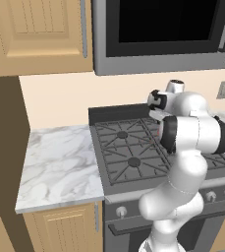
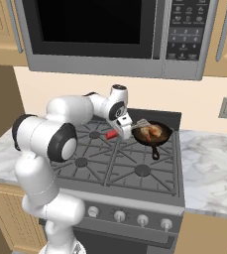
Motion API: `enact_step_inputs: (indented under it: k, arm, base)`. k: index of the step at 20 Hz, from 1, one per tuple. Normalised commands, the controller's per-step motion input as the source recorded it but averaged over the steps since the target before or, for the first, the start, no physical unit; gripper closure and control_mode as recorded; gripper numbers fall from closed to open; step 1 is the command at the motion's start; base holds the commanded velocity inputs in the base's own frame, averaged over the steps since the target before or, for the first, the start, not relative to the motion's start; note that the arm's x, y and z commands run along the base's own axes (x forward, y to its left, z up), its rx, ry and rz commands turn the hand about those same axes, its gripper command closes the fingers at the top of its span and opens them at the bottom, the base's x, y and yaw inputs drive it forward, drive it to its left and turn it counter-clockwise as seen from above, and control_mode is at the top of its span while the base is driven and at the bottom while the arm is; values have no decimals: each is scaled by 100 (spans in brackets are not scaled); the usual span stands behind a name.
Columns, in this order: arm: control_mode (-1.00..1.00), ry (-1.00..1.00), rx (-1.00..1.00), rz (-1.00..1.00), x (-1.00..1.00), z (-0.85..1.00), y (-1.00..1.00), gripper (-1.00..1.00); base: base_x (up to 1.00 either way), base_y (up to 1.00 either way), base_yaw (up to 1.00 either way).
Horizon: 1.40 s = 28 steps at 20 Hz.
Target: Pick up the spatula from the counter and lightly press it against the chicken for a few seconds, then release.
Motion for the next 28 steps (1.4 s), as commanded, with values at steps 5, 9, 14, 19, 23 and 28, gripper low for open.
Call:
enact_step_inputs:
  k: [5,9,14,19,23,28]
  arm:
    - [-100,0,0,0,21,-9,-14,100]
    - [-100,0,0,0,22,-12,-4,100]
    - [-100,1,1,0,25,-13,0,100]
    - [-100,1,1,1,25,-11,0,100]
    - [-100,1,0,1,26,-8,-2,100]
    - [-100,2,1,0,28,-9,-7,100]
  base:
    - [0,0,0]
    - [0,0,0]
    - [0,0,0]
    - [0,0,0]
    - [0,0,0]
    - [0,0,0]
